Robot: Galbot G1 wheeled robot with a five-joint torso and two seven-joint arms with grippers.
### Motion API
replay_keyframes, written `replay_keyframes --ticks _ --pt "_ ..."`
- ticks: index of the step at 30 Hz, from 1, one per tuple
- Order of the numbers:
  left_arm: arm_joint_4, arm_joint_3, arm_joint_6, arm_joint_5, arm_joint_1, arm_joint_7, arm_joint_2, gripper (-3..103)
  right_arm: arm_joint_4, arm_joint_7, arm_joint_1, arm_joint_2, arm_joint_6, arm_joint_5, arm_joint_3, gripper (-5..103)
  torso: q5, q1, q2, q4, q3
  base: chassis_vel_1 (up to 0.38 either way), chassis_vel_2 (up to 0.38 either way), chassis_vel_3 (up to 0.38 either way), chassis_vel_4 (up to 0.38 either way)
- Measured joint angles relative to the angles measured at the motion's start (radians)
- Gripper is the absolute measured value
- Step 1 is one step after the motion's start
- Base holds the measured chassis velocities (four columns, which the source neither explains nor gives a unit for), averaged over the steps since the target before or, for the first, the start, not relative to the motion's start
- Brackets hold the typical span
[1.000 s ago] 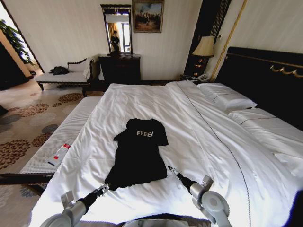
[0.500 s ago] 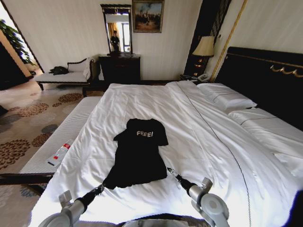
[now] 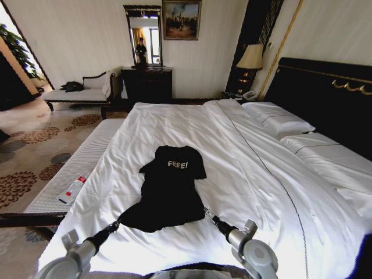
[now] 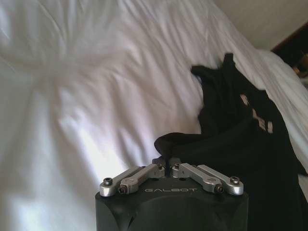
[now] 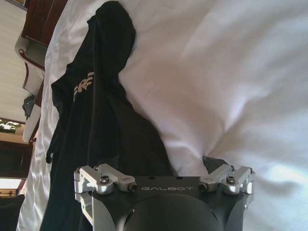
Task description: Fold the clothes on the bed.
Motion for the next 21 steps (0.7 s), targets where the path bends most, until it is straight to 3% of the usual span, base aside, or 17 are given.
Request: replay_keyframes --ticks 6,7,11,13,15,16,19,21 --pt "0.011 -0.029 0.0 -0.022 -0.003 0.001 -0.006 2 -0.011 0.0 0.013 0.006 -0.005 0.0 -0.018 93 0.0 0.0 0.0 0.0 0.0 0.0 0.0 0.0 0.0" --pt "0.012 -0.029 -0.001 -0.022 0.0 0.002 -0.008 2 -0.018 0.0 0.017 0.01 -0.006 0.0 -0.022 85 0.0001 0.0 0.0 0.0 0.0 0.0 0.0 0.0 0.0" --pt "0.012 -0.028 -0.002 -0.022 0.002 0.002 -0.013 2 -0.032 0.0 0.022 0.015 -0.006 -0.005 -0.03 74 0.0001 0.0 0.0 0.0 0.0 0.0 0.0 0.0 0.0" --pt "0.012 -0.023 -0.002 -0.021 0.002 0.002 -0.015 2 -0.038 -0.001 0.023 0.017 -0.005 -0.006 -0.033 63 0.0001 0.0 0.0 0.0 0.0 0.0 0.0 0.0 0.0" --pt "0.012 -0.02 -0.002 -0.019 0.002 0.002 -0.015 2 -0.038 -0.002 0.022 0.017 -0.004 -0.006 -0.033 63 0.0001 0.0 0.0 0.0001 0.0 0.0 0.0 0.0 0.0" --pt "0.012 -0.015 -0.002 -0.016 0.0 0.002 -0.016 2 -0.036 -0.002 0.019 0.016 -0.003 -0.006 -0.033 52 0.0002 0.0 0.0 0.0001 0.0 0.0 0.0 0.0 0.0" --pt "0.012 -0.006 -0.002 -0.01 -0.007 0.001 -0.017 2 -0.028 -0.002 0.015 0.014 -0.002 -0.004 -0.032 47 0.0002 0.0 0.0 0.0001 0.0 0.0 0.0 0.0 0.0" --pt "0.012 0.005 -0.002 -0.004 -0.012 -0.002 -0.019 2 -0.025 -0.002 0.014 0.013 -0.001 -0.003 -0.03 36 0.0001 0.0 0.0 0.0001 0.0 0.0 0.0 0.0 0.0"
